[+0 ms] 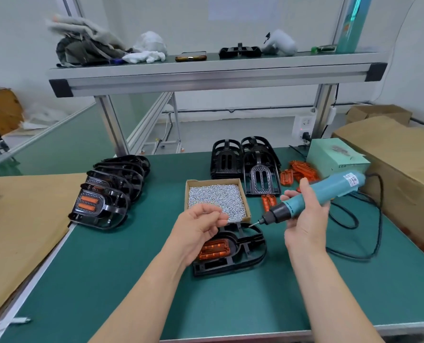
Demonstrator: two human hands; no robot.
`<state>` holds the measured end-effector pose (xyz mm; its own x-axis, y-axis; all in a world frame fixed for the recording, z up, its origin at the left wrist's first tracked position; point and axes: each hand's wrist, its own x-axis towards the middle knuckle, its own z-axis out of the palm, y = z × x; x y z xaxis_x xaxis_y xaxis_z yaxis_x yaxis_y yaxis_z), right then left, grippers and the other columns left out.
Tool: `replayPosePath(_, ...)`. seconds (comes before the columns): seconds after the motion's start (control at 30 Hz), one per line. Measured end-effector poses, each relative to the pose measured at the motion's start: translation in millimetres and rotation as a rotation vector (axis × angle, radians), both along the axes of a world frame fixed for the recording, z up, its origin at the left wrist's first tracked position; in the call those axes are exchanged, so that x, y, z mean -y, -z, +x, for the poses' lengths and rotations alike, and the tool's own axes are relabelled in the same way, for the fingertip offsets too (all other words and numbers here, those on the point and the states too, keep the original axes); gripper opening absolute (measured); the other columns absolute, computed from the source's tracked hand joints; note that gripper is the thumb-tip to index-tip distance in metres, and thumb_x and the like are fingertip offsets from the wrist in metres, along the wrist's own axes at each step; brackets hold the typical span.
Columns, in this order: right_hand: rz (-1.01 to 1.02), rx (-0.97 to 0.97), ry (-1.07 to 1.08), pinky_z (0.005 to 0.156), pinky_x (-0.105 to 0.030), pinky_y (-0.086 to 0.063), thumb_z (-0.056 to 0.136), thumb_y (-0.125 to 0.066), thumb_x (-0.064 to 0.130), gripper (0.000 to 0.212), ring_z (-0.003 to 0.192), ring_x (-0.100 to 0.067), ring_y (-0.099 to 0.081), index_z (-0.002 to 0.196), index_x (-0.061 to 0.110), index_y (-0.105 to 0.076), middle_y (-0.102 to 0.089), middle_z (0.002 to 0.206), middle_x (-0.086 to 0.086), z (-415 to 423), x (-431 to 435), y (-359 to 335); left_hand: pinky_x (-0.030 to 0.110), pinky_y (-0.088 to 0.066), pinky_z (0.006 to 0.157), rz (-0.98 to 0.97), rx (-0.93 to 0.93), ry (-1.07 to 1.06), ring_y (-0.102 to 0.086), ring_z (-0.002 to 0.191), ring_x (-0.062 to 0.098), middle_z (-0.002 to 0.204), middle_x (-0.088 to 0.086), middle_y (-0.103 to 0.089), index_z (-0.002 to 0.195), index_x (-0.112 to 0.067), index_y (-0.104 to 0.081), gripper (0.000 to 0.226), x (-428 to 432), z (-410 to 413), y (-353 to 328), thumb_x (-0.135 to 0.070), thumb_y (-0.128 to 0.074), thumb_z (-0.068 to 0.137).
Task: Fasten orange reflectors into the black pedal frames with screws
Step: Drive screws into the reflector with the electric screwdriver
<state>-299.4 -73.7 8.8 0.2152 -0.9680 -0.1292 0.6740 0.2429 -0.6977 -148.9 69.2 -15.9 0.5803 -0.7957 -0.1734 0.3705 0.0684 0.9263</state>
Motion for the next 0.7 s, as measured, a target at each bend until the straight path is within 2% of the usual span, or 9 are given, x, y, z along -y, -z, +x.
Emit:
replayPosePath(0.1,-0.042,0.111,-0.106,0.057,-0.023,-0.054,0.094,-0.069,0.035,0.022,0.056,-0.009,-0.060,0.100,0.017,-0.059,-0.065,0.065,0.004,-1.2,-4.9,-7.3,0.020,-0.049,0.064,0.024,-0.040,-0.023,-0.060,0.067,0.011,0.078,0.006,-0.069,0.090,-0.005,-0.067,0.008,-1.8,-6.0,3.3,0.002,-0.064,0.090)
replayPosePath(0.2,-0.085,0.135,-0.149,0.053,-0.020,-0.050,0.094,-0.067,0.024,0.011,0.056,-0.006,-0.057,0.090,0.015,-0.062,-0.063,0.068,0.006,1.6,-8.6,-12.6,0.019,-0.052,0.060,0.003,-0.127,-0.029,-0.060,0.064,0.011,0.076,0.008,-0.065,0.088,-0.002,-0.066,0.009,-3.5,-12.4,7.3,0.007,-0.063,0.087)
replayPosePath(0.27,-0.088,0.121,-0.157,0.052,-0.019,-0.048,0.091,-0.067,0.016,0.009,0.057,-0.006,-0.054,0.097,0.010,-0.064,-0.061,0.074,0.004,6.0,-11.8,-15.8,0.019,-0.055,0.058,-0.026,-0.218,-0.016,-0.065,0.064,0.014,0.077,0.013,-0.068,0.088,0.001,-0.065,0.010,-5.0,-17.5,8.3,0.010,-0.065,0.083)
replayPosePath(0.37,-0.027,0.150,-0.159,0.057,-0.019,-0.045,0.089,-0.067,0.011,0.018,0.061,-0.007,-0.050,0.108,0.010,-0.065,-0.059,0.082,0.002,12.1,-13.6,-22.7,0.020,-0.057,0.059,-0.041,-0.299,-0.003,-0.067,0.065,0.016,0.078,0.016,-0.069,0.085,0.003,-0.068,0.017,-5.3,-24.2,9.5,0.008,-0.071,0.069)
replayPosePath(0.5,0.023,0.144,-0.124,0.065,-0.022,-0.042,0.086,-0.072,0.011,0.025,0.063,-0.008,-0.050,0.107,0.015,-0.058,-0.055,0.080,0.004,18.6,-14.1,-29.3,0.020,-0.058,0.058,-0.054,-0.370,-0.021,-0.069,0.067,0.017,0.081,0.018,-0.070,0.085,0.004,-0.068,0.017,-6.1,-28.6,10.1,0.008,-0.069,0.069)
replayPosePath(0.63,-0.022,0.074,-0.012,0.057,-0.019,-0.044,0.086,-0.072,0.009,0.018,0.056,-0.005,-0.052,0.090,0.020,-0.058,-0.059,0.065,0.010,27.0,-19.2,-30.6,0.021,-0.057,0.057,-0.077,-0.432,-0.030,-0.070,0.067,0.019,0.080,0.019,-0.070,0.091,0.006,-0.065,0.020,-7.3,-32.3,9.5,0.010,-0.067,0.071)
replayPosePath(0.7,-0.032,0.068,0.041,0.054,-0.019,-0.045,0.087,-0.072,0.008,0.020,0.054,-0.005,-0.054,0.089,0.021,-0.058,-0.060,0.063,0.011,29.7,-21.3,-31.1,0.021,-0.057,0.057,-0.087,-0.455,-0.033,-0.070,0.067,0.019,0.079,0.019,-0.069,0.091,0.007,-0.064,0.020,-7.3,-34.3,8.5,0.011,-0.067,0.071)
